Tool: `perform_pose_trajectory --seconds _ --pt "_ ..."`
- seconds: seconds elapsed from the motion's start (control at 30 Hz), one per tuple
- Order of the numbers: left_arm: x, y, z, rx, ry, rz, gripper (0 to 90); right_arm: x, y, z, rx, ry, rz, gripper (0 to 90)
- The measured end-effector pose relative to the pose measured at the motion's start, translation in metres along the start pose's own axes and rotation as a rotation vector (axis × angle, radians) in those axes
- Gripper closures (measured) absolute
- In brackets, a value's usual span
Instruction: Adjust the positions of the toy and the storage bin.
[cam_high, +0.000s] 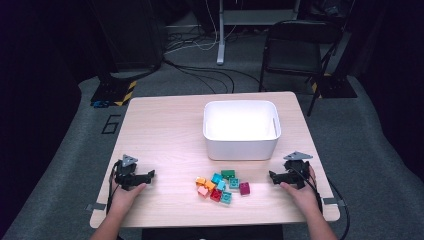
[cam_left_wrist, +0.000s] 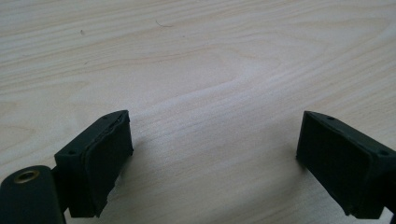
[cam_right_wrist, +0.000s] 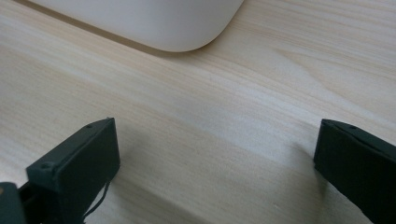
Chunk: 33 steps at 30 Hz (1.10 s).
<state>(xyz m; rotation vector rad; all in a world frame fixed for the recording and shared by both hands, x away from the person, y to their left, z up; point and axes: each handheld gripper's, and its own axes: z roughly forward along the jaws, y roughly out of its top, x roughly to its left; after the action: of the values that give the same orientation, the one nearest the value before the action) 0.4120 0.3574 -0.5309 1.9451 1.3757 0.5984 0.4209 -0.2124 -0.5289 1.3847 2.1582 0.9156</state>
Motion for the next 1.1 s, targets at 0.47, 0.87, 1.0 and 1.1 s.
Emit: perform_pose_trajectory --seconds 0.47,0.87,1.0,1.1 --pt "0.0002 0.0 -0.0002 0.0 0.0 0.002 10.6 0.0022 -0.0009 -0.001 0.002 -0.011 0.009 0.0" --pt "0.0004 0.0018 0.0004 0.003 0.009 -0.003 11.7 0.0038 -0.0035 -0.0035 -0.003 -0.017 0.015 0.3" --pt "0.0014 0.0021 -0.0005 0.005 0.006 -0.011 14.9 0.0049 -0.0042 -0.0043 -0.007 -0.025 0.022 1.4" --pt "0.0012 0.0024 -0.0004 0.006 0.009 -0.012 15.2 0.0059 -0.005 -0.0057 -0.015 -0.019 0.02 4.4"
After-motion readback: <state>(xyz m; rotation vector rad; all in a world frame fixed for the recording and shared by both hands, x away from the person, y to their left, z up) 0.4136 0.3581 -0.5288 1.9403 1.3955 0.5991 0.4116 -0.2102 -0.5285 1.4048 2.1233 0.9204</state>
